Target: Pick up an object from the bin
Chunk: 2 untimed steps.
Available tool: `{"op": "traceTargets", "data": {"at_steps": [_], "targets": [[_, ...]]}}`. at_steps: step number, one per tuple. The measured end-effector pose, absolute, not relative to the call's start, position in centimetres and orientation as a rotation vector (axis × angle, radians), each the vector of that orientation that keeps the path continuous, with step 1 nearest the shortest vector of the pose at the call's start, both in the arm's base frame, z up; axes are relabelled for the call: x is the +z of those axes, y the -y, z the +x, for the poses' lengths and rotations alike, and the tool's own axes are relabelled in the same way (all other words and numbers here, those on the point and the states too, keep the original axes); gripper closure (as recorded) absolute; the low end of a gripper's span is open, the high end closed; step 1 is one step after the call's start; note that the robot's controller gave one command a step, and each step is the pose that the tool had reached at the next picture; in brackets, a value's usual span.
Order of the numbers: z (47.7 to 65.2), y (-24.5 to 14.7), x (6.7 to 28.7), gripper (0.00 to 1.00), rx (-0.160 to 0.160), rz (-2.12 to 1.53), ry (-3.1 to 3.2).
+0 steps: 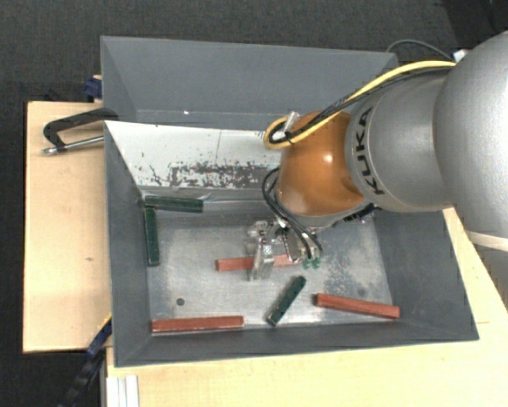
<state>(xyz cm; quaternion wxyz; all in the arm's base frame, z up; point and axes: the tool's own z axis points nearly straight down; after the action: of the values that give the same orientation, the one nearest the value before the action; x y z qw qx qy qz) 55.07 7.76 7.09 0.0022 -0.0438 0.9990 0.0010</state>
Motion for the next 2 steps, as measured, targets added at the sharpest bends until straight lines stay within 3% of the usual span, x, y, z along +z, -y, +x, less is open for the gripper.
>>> {"op": "traceTargets", "data": {"at_steps": [2], "targets": [[54.9,-7.8,9.2,1.0,0.002,-0.137,-3.14]]}}
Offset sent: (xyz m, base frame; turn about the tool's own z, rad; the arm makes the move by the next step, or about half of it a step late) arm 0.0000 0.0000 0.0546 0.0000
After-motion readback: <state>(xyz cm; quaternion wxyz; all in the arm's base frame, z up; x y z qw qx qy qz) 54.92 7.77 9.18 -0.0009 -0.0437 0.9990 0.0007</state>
